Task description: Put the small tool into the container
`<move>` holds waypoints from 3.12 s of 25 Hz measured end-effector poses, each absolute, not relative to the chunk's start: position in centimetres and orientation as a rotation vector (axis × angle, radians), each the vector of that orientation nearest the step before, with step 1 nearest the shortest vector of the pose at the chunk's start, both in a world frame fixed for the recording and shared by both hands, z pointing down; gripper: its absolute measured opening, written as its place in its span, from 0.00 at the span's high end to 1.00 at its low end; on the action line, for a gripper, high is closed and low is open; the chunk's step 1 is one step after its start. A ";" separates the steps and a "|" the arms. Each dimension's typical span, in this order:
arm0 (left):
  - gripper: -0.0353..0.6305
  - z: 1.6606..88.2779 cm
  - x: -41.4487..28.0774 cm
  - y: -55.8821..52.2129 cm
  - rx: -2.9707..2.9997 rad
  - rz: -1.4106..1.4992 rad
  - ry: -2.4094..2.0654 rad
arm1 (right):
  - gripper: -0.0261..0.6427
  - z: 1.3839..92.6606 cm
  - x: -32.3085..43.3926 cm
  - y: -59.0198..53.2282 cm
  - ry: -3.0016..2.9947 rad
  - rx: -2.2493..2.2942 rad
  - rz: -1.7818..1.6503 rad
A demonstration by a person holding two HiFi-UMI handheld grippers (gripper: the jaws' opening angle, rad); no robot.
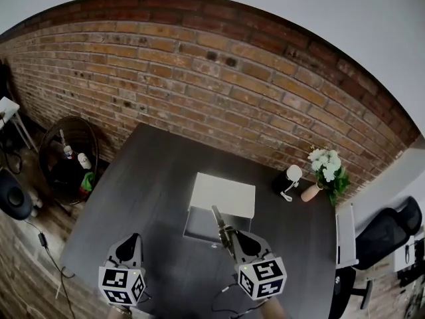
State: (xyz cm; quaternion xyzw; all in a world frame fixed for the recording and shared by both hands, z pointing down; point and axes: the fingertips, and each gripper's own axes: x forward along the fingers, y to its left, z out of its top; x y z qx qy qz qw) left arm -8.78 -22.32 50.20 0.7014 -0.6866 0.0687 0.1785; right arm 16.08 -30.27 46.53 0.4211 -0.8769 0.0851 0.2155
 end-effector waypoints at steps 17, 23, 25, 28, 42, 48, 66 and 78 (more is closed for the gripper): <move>0.94 55.4 -12.6 -21.9 1.837 0.211 -1.999 | 0.95 49.9 11.9 -33.7 -2.431 0.771 -0.038; 0.94 57.3 -13.0 -22.1 1.802 0.234 -1.989 | 0.95 51.8 11.5 -34.1 -2.409 0.643 -0.129; 0.94 57.7 -13.1 -22.4 1.799 0.245 -1.990 | 0.95 52.7 11.5 -34.2 -2.394 0.603 -0.152; 0.94 57.9 -13.2 -23.0 1.798 0.252 -1.989 | 0.95 54.3 12.0 -34.2 -2.342 0.560 -0.165; 0.94 59.5 -12.6 -25.1 1.810 0.296 -1.954 | 0.95 58.9 12.2 -35.6 -2.153 0.474 -0.327; 0.94 59.6 -12.4 -26.0 1.814 0.305 -1.950 | 0.95 59.6 12.3 -36.9 -2.120 0.474 -0.372; 0.94 60.3 -12.6 -26.8 1.807 0.322 -1.937 | 0.94 61.4 12.7 -38.8 -2.059 0.486 -0.435; 0.94 59.8 -12.1 -27.1 1.801 0.322 -1.921 | 0.94 62.0 13.3 -38.9 -2.061 0.509 -0.391</move>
